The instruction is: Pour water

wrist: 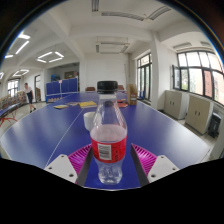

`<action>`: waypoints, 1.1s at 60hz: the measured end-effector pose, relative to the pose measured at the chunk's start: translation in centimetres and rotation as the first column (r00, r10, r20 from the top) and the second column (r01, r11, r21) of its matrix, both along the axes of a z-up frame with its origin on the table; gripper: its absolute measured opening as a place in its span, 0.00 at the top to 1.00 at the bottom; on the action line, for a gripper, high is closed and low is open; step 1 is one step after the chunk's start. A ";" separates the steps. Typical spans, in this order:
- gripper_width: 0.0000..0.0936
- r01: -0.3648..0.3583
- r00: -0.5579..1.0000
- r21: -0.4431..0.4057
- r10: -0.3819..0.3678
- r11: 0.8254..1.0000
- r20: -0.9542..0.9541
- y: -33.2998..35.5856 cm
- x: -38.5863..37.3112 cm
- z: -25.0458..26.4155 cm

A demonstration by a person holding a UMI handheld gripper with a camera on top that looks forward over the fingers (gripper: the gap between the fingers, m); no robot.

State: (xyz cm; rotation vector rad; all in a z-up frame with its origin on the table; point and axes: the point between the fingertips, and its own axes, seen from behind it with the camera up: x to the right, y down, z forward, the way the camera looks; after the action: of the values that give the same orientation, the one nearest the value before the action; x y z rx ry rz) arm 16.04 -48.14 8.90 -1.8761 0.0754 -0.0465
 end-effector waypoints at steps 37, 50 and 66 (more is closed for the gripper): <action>0.66 0.272 0.857 0.094 -0.286 0.958 0.430 5.4 12.7 9.2; 0.65 0.127 0.407 0.223 -0.256 0.966 0.877 16.3 15.6 23.6; 0.65 -0.227 -0.420 0.034 -0.129 0.973 0.898 31.1 5.2 24.3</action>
State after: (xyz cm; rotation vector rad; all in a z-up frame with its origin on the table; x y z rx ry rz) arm 21.26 -17.08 33.18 -0.8700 -1.2871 -1.6453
